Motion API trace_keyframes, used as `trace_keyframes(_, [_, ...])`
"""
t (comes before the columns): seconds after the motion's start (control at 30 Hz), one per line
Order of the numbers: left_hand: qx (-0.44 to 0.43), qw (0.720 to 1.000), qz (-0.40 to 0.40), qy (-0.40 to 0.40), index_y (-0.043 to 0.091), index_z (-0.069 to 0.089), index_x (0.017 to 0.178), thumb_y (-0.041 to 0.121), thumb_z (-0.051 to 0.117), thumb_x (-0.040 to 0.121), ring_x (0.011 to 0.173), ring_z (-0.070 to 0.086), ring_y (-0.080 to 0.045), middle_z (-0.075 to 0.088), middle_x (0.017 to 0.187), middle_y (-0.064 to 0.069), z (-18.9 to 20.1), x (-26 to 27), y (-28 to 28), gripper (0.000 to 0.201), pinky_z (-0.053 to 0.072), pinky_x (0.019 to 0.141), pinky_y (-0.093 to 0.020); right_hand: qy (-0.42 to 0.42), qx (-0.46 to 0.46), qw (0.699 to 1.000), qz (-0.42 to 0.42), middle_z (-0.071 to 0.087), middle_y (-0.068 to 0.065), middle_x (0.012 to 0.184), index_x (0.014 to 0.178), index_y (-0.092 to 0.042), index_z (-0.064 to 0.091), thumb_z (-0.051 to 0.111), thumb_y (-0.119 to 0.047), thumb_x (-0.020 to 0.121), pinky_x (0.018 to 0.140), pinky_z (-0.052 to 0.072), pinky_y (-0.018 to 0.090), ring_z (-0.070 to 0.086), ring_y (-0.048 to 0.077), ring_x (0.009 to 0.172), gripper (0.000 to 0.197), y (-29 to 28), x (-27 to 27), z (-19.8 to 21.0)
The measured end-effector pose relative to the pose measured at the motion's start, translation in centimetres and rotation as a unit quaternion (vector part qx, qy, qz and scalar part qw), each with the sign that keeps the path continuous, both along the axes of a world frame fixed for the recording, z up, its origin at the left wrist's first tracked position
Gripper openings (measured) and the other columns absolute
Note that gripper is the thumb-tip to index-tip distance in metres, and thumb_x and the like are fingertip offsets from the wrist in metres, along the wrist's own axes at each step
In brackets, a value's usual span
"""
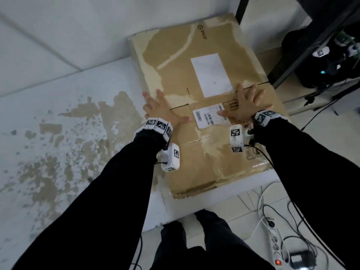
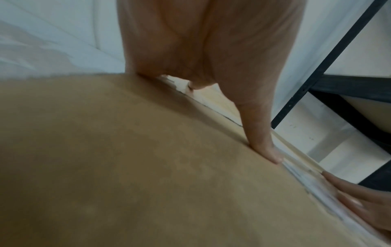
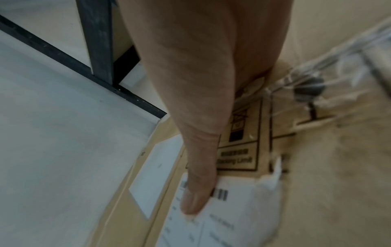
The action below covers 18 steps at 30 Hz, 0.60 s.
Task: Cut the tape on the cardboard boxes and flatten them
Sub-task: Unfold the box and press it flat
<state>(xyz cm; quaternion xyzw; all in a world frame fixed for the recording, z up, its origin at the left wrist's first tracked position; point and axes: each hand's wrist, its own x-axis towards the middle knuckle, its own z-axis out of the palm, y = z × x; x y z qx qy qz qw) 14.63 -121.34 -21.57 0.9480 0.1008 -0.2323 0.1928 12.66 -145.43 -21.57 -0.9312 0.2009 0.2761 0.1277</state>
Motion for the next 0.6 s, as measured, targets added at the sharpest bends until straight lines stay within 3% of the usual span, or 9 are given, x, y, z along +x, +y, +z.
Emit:
trace_keyframes(0.1, [-0.052, 0.997, 0.029, -0.055, 0.028, 0.012, 0.152, 0.049, 0.073, 0.075, 0.142, 0.018, -0.037, -0.013, 0.159, -0.009, 0.3, -1.3, 1.5, 0.1, 0.025, 0.114, -0.047, -0.041, 0.009, 0.999, -0.005, -0.015, 0.011, 0.158, 0.151, -0.026, -0.004, 0.063, -0.067, 0.073, 0.101, 0.003, 0.075, -0.015, 0.04, 0.143, 0.111, 0.9, -0.1, 0.0])
trace_keyframes(0.2, [-0.125, 0.983, 0.086, -0.105, 0.024, 0.038, 0.144, 0.031, 0.062, 0.085, 0.139, 0.029, -0.03, 0.025, 0.155, -0.012, 0.4, -5.7, 4.3, 0.064, 0.028, 0.112, -0.036, -0.136, 0.04, 0.99, -0.005, 0.024, 0.014, 0.153, 0.145, -0.015, 0.029, 0.058, -0.04, 0.088, 0.106, 0.019, 0.069, 0.018, 0.041, 0.141, 0.069, 2.2, -0.9, -1.0])
trace_keyframes(0.27, [-0.175, 0.963, 0.15, -0.144, 0.014, 0.053, 0.133, 0.024, 0.061, 0.088, 0.124, 0.046, -0.027, 0.049, 0.136, -0.013, 0.3, -10.4, 6.7, 0.047, 0.035, 0.104, -0.031, -0.204, 0.042, 0.978, 0.025, 0.034, 0.017, 0.148, 0.139, -0.011, 0.039, 0.053, -0.027, 0.09, 0.111, 0.024, 0.056, 0.028, 0.038, 0.137, 0.054, 4.4, -2.2, -1.3])
trace_keyframes(0.33, [-0.234, 0.934, 0.216, -0.164, 0.012, 0.06, 0.121, 0.021, 0.06, 0.092, 0.099, 0.059, -0.02, 0.061, 0.115, -0.01, 0.2, -16.0, 9.2, 0.031, 0.045, 0.091, -0.03, -0.294, 0.107, 0.948, 0.062, 0.045, 0.017, 0.139, 0.132, -0.006, 0.048, 0.052, -0.02, 0.092, 0.109, 0.031, 0.039, 0.042, 0.03, 0.128, 0.043, 8.0, -4.4, -0.3])
trace_keyframes(0.4, [-0.285, 0.901, 0.292, -0.15, 0.013, 0.062, 0.114, 0.021, 0.057, 0.094, 0.083, 0.064, -0.014, 0.064, 0.102, -0.007, -0.5, -22.1, 11.6, 0.022, 0.051, 0.077, -0.027, -0.347, 0.254, 0.9, 0.076, 0.062, 0.008, 0.113, 0.116, -0.006, 0.059, 0.051, -0.011, 0.093, 0.09, 0.044, 0.021, 0.058, 0.013, 0.096, 0.025, 12.8, -7.5, 1.6])
trace_keyframes(0.43, [-0.3, 0.884, 0.331, -0.14, 0.012, 0.062, 0.111, 0.019, 0.056, 0.095, 0.074, 0.065, -0.01, 0.065, 0.096, -0.008, -1.2, -25.2, 12.7, 0.019, 0.052, 0.068, -0.022, -0.318, 0.339, 0.881, 0.085, 0.065, 0.004, 0.099, 0.107, -0.009, 0.061, 0.051, -0.008, 0.093, 0.079, 0.046, 0.014, 0.058, 0.006, 0.082, 0.018, 15.4, -9.3, 2.4])
trace_keyframes(0.5, [-0.312, 0.846, 0.414, -0.124, 0.005, 0.061, 0.106, 0.014, 0.055, 0.095, 0.059, 0.062, -0.005, 0.065, 0.084, -0.009, -3.2, -31.5, 14.8, 0.015, 0.048, 0.053, -0.016, -0.181, 0.48, 0.85, 0.118, 0.065, 0.001, 0.08, 0.094, -0.014, 0.059, 0.051, -0.006, 0.093, 0.068, 0.05, 0.017, 0.062, 0.007, 0.068, 0.012, 20.6, -12.9, 2.6])
trace_keyframes(0.6, [-0.296, 0.785, 0.537, -0.088, 0.005, 0.059, 0.101, 0.013, 0.053, 0.096, 0.062, 0.06, -0.014, 0.063, 0.079, -0.007, -6.6, -40.1, 17.7, 0.01, 0.043, 0.052, -0.021, 0.073, 0.541, 0.809, 0.219, 0.062, 0.002, 0.075, 0.091, -0.014, 0.057, 0.048, -0.008, 0.097, 0.06, 0.051, 0.02, 0.063, 0.01, 0.061, 0.013, 27.9, -18.8, 0.7])
